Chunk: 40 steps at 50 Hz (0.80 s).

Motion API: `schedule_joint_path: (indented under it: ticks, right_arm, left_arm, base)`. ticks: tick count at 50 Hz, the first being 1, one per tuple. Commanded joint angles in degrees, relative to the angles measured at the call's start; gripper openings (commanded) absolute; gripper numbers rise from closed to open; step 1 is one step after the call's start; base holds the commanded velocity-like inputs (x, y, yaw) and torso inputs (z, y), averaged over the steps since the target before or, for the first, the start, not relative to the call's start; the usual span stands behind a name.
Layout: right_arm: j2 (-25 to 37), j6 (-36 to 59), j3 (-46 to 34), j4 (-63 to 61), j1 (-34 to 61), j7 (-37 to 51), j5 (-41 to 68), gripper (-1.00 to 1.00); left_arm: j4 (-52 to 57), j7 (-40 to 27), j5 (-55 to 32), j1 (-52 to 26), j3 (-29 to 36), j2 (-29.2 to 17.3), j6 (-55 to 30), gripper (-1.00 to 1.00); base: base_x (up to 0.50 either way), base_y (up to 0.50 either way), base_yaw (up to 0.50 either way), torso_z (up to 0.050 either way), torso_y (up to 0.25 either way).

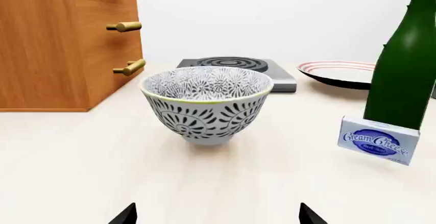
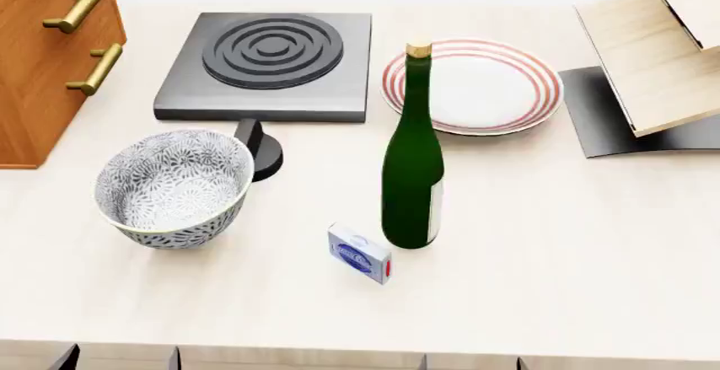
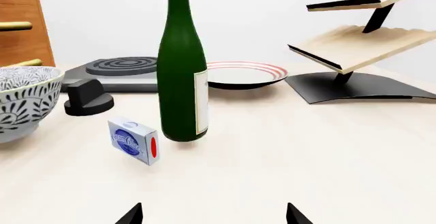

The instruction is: Pick up the akita bowl and put it on the plate.

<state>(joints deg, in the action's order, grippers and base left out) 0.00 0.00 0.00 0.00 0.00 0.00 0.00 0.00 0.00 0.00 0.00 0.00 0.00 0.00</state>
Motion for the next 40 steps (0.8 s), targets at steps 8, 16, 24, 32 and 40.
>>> schedule_joint_path:
  ticks: [8,16,24,32,40]
  right_arm:
    - [2.35,0.54,-2.73,0.39,0.77,2.24,2.93,1.0]
    - [3.19,0.41,-3.78,1.0,1.03,3.31,3.66,1.0]
    - [4.06,2.28,-4.36,-3.99,-0.09,4.83,3.95,1.0]
    - [5.21,5.98,-4.52,-16.71,-2.65,6.35,4.42,1.0]
    - [6.21,9.79,-5.03,-30.15,-5.46,7.83,4.73,1.0]
  left_arm:
    - [-1.86,-3.77,1.52,-1.01,3.93,-2.12,0.78,1.0]
    - [-2.6,-5.77,1.91,-1.74,5.37,-2.91,0.54,1.0]
    - [3.03,-6.22,1.8,-0.97,6.73,-3.82,-2.25,1.0]
    - [15.54,-7.55,3.68,0.56,7.89,-4.84,-7.08,1.0]
    - [32.82,-9.02,5.33,3.41,7.68,-5.55,-13.07,1.0]
  base:
    - [0.0,0.0,0.0,0.0,0.0]
    - [0.0,0.0,0.0,0.0,0.0]
    - [0.0,0.0,0.0,0.0,0.0]
    - [0.0,0.0,0.0,0.0,0.0]
    - [0.0,0.0,0.0,0.0,0.0]
